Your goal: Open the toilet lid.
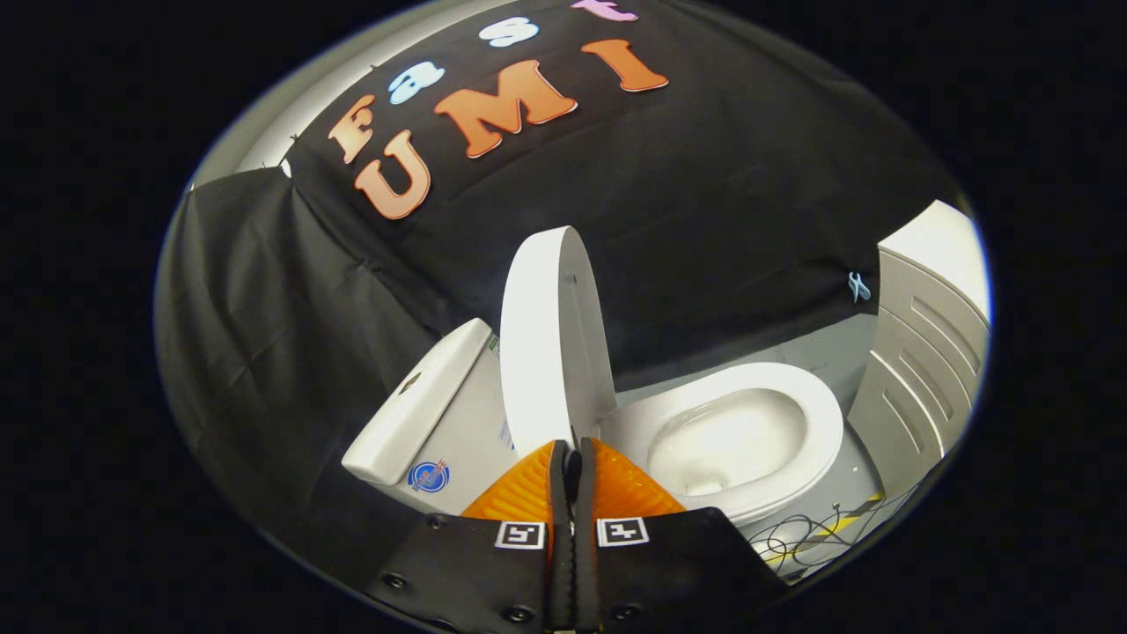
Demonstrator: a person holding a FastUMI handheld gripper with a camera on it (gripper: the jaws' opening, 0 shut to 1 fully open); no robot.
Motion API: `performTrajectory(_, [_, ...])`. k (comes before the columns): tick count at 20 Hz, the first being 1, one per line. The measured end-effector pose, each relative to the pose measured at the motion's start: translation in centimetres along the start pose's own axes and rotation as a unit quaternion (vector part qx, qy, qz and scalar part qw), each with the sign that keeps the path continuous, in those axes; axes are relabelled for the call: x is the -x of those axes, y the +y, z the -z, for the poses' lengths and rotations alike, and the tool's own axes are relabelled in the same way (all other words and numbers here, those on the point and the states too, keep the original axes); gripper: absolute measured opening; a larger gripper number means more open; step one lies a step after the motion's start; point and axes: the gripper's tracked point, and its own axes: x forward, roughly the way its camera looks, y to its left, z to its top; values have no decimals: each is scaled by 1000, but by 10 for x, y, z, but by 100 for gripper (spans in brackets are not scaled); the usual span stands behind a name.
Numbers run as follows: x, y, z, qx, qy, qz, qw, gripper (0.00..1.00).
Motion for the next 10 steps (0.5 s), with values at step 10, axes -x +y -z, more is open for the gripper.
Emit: performTrajectory(10, [-12, 54, 11, 60, -27, 35, 997, 8])
